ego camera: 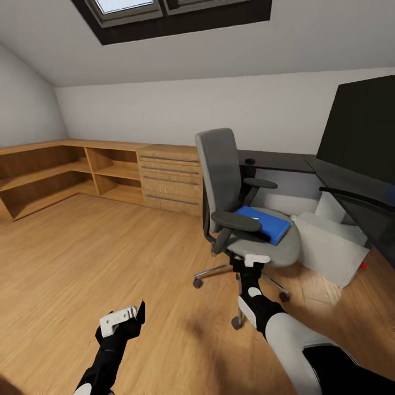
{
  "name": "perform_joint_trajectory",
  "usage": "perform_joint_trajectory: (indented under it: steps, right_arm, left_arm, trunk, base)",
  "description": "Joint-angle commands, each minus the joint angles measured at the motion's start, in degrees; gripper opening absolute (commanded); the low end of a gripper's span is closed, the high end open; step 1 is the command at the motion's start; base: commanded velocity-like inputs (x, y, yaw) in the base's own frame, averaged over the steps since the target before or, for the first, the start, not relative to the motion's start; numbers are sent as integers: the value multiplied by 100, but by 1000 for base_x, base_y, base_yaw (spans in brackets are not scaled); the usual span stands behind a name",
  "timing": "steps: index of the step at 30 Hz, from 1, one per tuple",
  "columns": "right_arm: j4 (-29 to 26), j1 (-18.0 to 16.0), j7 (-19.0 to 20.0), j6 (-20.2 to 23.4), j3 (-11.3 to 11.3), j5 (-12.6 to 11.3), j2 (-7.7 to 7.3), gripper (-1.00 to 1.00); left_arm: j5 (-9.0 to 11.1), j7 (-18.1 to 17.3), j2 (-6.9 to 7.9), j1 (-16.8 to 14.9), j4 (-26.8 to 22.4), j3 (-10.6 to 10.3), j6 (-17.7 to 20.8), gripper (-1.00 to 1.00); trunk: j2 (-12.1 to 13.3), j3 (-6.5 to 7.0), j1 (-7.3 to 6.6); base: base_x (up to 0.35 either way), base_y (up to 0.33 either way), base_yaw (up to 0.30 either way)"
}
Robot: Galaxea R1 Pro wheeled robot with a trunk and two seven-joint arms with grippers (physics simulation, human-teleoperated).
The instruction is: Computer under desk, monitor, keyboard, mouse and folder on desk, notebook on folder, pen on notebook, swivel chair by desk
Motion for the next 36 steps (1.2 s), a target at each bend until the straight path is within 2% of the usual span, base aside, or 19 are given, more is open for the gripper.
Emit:
perform_joint_trajectory:
  steps: [1,5,6,9,12,36]
  right_arm:
    - [6,-4,-50,-3,19,27,1,100]
    - [6,-4,-43,-3,17,27,-6,100]
    - [6,-4,-43,-3,17,27,-7,100]
    - [2,-5,-42,-3,13,27,-13,100]
    - [2,-5,-42,-3,9,27,-22,100]
    - [21,-4,-13,12,0,8,-21,100]
  left_arm:
    - [46,31,1,1,-11,-7,25,100]
    - [34,41,-5,1,-11,-109,19,100]
    - [31,45,-4,1,-11,-282,17,100]
    - [29,47,3,1,-11,-466,15,100]
    - [25,50,8,1,-11,-555,11,100]
    - [28,49,19,1,-11,-587,16,100]
  trunk:
    - [-2,-1,-4]
    - [-2,21,-4]
    - [-2,27,-4]
    - [-2,45,-4]
    - [-2,63,-4]
    - [-2,207,-4]
  base:
    - [-297,0,-120]
    - [-120,0,-193]
    - [-31,0,-221]
    - [-18,0,-225]
    - [-5,0,-230]
    - [0,14,-236]
